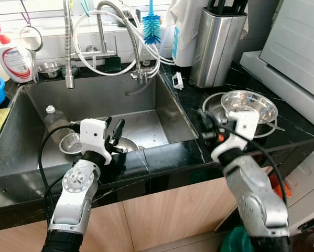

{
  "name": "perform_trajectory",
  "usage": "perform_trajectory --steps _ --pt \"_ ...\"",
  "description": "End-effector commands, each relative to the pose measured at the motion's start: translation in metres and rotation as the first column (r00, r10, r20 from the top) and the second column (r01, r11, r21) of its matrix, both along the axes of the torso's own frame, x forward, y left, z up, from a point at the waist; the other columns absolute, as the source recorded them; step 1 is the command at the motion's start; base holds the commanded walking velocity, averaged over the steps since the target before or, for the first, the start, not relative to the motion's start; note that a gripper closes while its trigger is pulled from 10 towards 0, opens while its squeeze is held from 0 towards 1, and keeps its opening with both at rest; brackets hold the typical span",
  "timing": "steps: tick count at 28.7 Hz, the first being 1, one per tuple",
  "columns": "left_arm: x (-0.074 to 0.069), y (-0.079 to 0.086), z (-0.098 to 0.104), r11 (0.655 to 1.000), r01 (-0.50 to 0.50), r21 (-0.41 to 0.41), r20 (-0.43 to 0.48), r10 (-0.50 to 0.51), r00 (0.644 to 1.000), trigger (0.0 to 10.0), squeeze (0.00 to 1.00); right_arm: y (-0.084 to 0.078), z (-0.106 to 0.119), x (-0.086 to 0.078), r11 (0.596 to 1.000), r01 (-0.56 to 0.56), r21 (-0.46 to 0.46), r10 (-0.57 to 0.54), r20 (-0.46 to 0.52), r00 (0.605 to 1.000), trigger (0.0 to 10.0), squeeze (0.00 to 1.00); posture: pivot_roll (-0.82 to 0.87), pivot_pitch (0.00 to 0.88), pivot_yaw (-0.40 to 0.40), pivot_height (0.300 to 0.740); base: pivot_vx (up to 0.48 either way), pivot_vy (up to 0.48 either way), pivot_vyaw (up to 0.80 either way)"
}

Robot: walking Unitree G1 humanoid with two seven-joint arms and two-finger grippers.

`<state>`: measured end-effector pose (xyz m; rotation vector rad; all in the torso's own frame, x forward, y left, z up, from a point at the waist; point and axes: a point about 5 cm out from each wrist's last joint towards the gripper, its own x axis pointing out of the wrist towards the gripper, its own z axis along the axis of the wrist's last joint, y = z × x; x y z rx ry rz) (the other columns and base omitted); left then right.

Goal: Kitchen organization

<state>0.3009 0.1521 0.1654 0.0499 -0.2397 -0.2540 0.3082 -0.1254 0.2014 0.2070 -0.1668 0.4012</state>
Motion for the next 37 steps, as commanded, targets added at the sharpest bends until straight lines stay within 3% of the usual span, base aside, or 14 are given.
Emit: perform_trajectory --steps 1,2,4,8,15,21,22,23,24,25,37 --pt "0.000 0.000 0.006 1.000 0.014 -0.009 0.013 -0.014 1.000 10.0 0.00 0.003 -0.009 0.005 0.998 -0.032 -0.048 0.029 -0.056 0.998 10.0 0.00 0.05 0.006 -0.020 0.740 0.000 0.000 0.00" --pt "0.000 -0.002 0.006 0.999 0.034 -0.014 0.007 -0.034 0.999 10.0 0.00 0.006 -0.026 0.015 0.988 -0.055 -0.144 0.029 -0.176 0.984 10.0 0.00 0.05 0.007 -0.019 0.740 0.000 0.000 0.00" --pt "-0.002 -0.002 0.006 0.998 0.045 -0.038 0.003 -0.045 0.999 10.0 0.00 0.009 -0.045 0.020 0.976 -0.095 -0.194 0.036 -0.286 0.958 10.0 0.00 0.05 0.009 -0.019 0.740 0.000 0.000 0.00" --pt "-0.003 0.001 0.006 0.999 0.051 -0.016 -0.002 -0.051 0.999 10.0 0.00 0.014 -0.057 0.028 0.978 -0.116 -0.175 0.055 -0.321 0.945 10.0 0.00 0.07 0.011 -0.020 0.740 0.000 0.000 0.00" --pt "-0.002 0.003 0.007 0.999 0.050 -0.015 -0.003 -0.050 0.999 10.0 0.00 0.024 -0.056 0.034 0.976 -0.171 -0.135 0.120 -0.326 0.938 10.0 0.00 0.07 0.011 -0.015 0.740 0.000 0.000 0.00" --pt "-0.002 0.002 0.007 0.998 0.056 -0.017 -0.004 -0.056 0.998 10.0 0.00 0.021 -0.063 0.038 0.974 -0.170 -0.148 0.111 -0.342 0.933 10.0 0.00 0.07 0.009 -0.015 0.740 0.000 0.000 0.00" --pt "-0.002 0.002 0.008 0.998 0.055 -0.017 -0.004 -0.055 0.998 10.0 0.00 0.018 -0.061 0.039 0.979 -0.156 -0.132 0.103 -0.337 0.936 10.0 0.07 0.07 0.009 -0.016 0.740 0.000 0.000 0.00" --pt "-0.002 0.002 0.008 0.998 0.053 -0.017 -0.004 -0.054 0.999 10.0 0.00 0.017 -0.059 0.039 0.980 -0.154 -0.127 0.104 -0.330 0.938 10.0 0.68 0.07 0.009 -0.015 0.740 0.000 0.000 0.00" --pt "-0.002 0.002 0.008 0.998 0.053 -0.017 -0.004 -0.054 0.999 10.0 0.00 0.017 -0.059 0.039 0.980 -0.154 -0.127 0.104 -0.330 0.938 10.0 0.68 0.07 0.009 -0.015 0.740 0.000 0.000 0.00" --pt "-0.002 0.002 0.008 0.998 0.054 -0.017 -0.004 -0.054 0.999 10.0 0.00 0.016 -0.058 0.039 0.979 -0.154 -0.131 0.104 -0.325 0.940 10.0 1.00 0.07 0.009 -0.015 0.740 0.000 0.000 0.00" --pt "-0.002 0.003 0.008 0.999 0.052 -0.017 -0.004 -0.052 0.999 10.0 0.00 0.012 -0.043 0.044 0.983 -0.108 -0.147 0.068 -0.258 0.964 10.0 1.00 0.07 0.006 -0.017 0.740 0.000 0.000 0.00"
